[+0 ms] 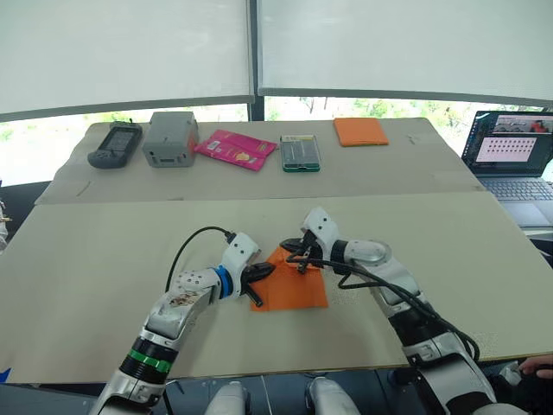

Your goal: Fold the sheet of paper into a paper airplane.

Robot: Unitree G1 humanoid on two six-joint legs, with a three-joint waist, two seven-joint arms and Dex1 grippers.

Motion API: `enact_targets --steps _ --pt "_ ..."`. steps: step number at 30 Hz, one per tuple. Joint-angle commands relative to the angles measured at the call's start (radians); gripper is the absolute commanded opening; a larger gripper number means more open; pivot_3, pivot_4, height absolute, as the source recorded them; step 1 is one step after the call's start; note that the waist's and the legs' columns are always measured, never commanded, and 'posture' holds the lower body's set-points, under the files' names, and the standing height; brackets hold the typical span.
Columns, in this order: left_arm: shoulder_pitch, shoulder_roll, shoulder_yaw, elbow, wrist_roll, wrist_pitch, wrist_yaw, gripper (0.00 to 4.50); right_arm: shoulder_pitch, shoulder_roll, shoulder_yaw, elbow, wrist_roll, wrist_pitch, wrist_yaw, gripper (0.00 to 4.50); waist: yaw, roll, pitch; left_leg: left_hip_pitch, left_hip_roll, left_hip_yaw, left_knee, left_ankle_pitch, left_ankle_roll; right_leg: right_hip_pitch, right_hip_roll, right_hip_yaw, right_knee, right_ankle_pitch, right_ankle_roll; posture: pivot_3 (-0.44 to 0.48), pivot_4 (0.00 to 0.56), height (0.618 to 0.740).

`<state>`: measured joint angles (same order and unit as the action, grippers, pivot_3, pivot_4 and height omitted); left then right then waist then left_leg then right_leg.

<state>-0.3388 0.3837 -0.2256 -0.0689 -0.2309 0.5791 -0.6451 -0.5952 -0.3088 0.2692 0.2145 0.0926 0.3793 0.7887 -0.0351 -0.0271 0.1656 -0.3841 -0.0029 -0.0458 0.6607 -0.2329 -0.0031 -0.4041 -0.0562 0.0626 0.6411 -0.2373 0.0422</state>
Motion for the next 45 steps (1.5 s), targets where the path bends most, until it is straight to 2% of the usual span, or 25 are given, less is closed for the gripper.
enact_targets --steps 1,14,16,20,25,28,29,34,38,43,45 --pt "-0.006 -0.006 -0.024 0.026 0.036 0.001 0.011 0.02 -0.05 0.006 0.001 0.096 -0.005 -0.09 0.048 0.0 -0.002 0.0 0.0 0.0 0.0 0.0 0.0 0.0 0.0 0.0 0.0 0.0 0.0 0.0 0.0 0.0 0.15 0.74" --pt "0.01 -0.01 0.005 -0.002 0.033 0.02 0.013 0.02 -0.107 0.044 0.036 0.313 -0.068 -0.2 0.124 0.0 -0.007 0.0 0.0 0.001 0.0 0.0 0.0 0.0 0.0 0.0 0.0 0.0 0.001 0.0 0.0 0.0 0.15 0.74" --pt "0.017 -0.013 0.044 -0.024 -0.004 0.051 0.009 0.58 -0.108 0.044 0.044 0.329 -0.085 -0.202 0.122 0.0 -0.008 0.0 0.0 0.001 0.001 0.0 0.0 0.0 0.0 0.0 0.0 0.0 0.001 0.0 -0.001 0.0 0.15 0.74" --pt "0.037 0.047 0.079 -0.088 -0.086 0.126 -0.076 1.88 -0.098 0.045 0.059 0.344 -0.103 -0.197 0.135 0.0 -0.016 0.0 0.0 0.002 0.001 0.0 0.0 0.0 0.0 0.0 0.001 0.0 0.002 0.0 -0.001 0.0 0.15 0.74" --pt "-0.024 0.073 0.32 -0.034 -0.22 0.149 -0.06 3.52 -0.084 0.047 0.067 0.347 -0.11 -0.196 0.14 0.0 -0.014 0.0 0.0 0.002 0.002 -0.001 -0.001 0.0 0.0 0.0 0.001 0.0 0.002 0.0 -0.001 0.0 0.15 0.74" --pt "-0.061 0.058 0.364 0.01 -0.259 0.149 -0.063 3.52 -0.084 0.05 0.067 0.35 -0.113 -0.197 0.139 0.0 -0.013 0.0 0.0 0.003 0.001 -0.001 -0.001 0.0 0.0 0.0 0.001 0.0 0.002 0.0 -0.001 0.0 0.15 0.74" --pt "-0.066 0.054 0.346 0.018 -0.255 0.148 -0.073 3.06 -0.084 0.051 0.067 0.349 -0.113 -0.196 0.138 0.0 -0.012 0.0 0.0 0.003 0.001 -0.001 -0.001 0.0 0.0 0.001 0.001 0.0 0.002 0.0 -0.001 0.0 0.15 0.74" --pt "-0.074 0.035 0.232 0.045 -0.194 0.103 -0.092 1.38 -0.08 0.054 0.062 0.341 -0.112 -0.19 0.127 0.0 -0.013 0.0 0.0 0.002 0.0 0.0 -0.001 0.0 0.0 0.001 -0.001 0.0 0.001 0.001 -0.001 0.0 0.15 0.74" --pt "-0.108 0.001 0.156 0.145 -0.125 0.009 -0.096 0.05 -0.07 0.05 0.055 0.334 -0.11 -0.187 0.119 0.0 -0.01 0.0 0.0 0.002 0.001 -0.001 -0.001 0.0 0.0 0.0 0.001 0.0 0.002 0.001 -0.001 0.0 0.15 0.74" --pt "-0.108 -0.001 0.079 0.209 -0.056 -0.047 -0.124 0.02 -0.063 0.046 0.045 0.321 -0.108 -0.18 0.105 0.0 -0.011 0.0 0.0 0.002 0.001 0.0 -0.001 0.0 0.0 0.0 0.001 0.0 0.001 0.001 -0.002 0.0 0.15 0.74" --pt "-0.092 -0.009 0.081 0.204 -0.072 -0.039 -0.136 0.02 -0.062 0.045 0.041 0.318 -0.108 -0.18 0.098 0.0 -0.01 0.0 0.0 0.002 0.001 -0.001 -0.001 0.0 0.0 0.0 0.001 0.0 0.001 0.001 -0.002 0.0 0.15 0.74"
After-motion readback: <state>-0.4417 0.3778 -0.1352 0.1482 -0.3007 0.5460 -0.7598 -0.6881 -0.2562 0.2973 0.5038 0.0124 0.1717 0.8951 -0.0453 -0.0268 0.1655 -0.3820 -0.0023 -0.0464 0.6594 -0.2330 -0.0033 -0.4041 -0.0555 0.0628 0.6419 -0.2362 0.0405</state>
